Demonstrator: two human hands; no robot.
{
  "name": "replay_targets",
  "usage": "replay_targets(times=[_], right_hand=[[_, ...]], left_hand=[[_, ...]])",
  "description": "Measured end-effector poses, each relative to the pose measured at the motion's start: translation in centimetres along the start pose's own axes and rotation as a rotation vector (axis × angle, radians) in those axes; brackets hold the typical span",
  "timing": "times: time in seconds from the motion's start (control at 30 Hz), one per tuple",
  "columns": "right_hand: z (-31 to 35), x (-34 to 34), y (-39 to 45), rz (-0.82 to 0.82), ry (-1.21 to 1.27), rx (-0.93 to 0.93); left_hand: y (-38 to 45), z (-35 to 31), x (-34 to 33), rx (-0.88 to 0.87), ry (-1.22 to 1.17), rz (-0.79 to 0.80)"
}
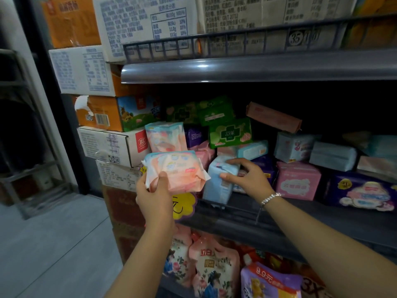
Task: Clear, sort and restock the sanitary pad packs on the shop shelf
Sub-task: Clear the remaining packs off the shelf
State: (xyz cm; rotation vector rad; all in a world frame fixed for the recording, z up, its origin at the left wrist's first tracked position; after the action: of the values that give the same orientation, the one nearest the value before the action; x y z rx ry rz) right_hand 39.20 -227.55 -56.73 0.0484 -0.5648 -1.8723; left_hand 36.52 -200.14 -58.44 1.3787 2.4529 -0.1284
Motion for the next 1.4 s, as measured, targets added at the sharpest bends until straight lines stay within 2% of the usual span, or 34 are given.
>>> replay_targets(times=[0.23, 0.37, 0.53, 0.67, 0.77, 0.93, 1.07, 1.17, 1.33, 1.4], right_hand=[[5.0, 5.7, -4.6, -0.274, 0.120, 0.043], [6.2, 7.6, -9.0, -0.273, 0.143, -0.014], [4.4, 11.1, -16.1, -0.305, 0.111, -0.158], [1.2, 12.4, -22.4, -0.267, 0.050, -0.301], [-2.2, 13.5, -26.8, -0.282, 0.015, -0.413], [-8.6, 14.1, -33.3, -0.253, -0.024, -0.655], [-13.5, 14.3, -38.7, -0.265, 0.079, -0.898], [-15.8, 14.1, -42.3, -0.313, 0.178, -1.020], [-19.0, 12.4, -49.7, -0.361, 0.293, -1.263], [-19.2, 11.8, -51.8, -0.358, 0.323, -1.298]], left_hand=[[-2.9, -0.7, 0.9, 0.091, -0.045, 0.077], [-6.9, -0.7, 1.0, 0.186, -0.127, 0.217], [-12.1, 1.6, 2.0, 0.331, -0.180, 0.386], [-16.7, 5.7, 2.6, 0.464, -0.155, 0.481], [-19.7, 9.2, 3.8, 0.517, -0.047, 0.529], [-23.1, 15.4, 6.3, 0.623, 0.063, 0.527], [-25.3, 18.9, 8.4, 0.677, 0.182, 0.468], [-26.2, 21.0, 10.1, 0.747, 0.228, 0.400], [-27.2, 23.1, 11.9, 0.749, 0.301, 0.408], [-28.0, 23.7, 12.7, 0.766, 0.316, 0.395]])
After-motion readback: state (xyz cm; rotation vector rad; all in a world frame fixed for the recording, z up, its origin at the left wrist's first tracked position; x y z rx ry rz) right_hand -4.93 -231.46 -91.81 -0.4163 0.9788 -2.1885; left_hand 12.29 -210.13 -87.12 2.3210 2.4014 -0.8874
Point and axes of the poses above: each hand's wrist, its own y-axis towards the middle knuckle, its own x-axis out of the back of the hand, z = x × y, the point moved 8 cm from there along y, towards the middle knuckle, and after that the axes turned 4 degrees about -z, right-handed, at the moved point
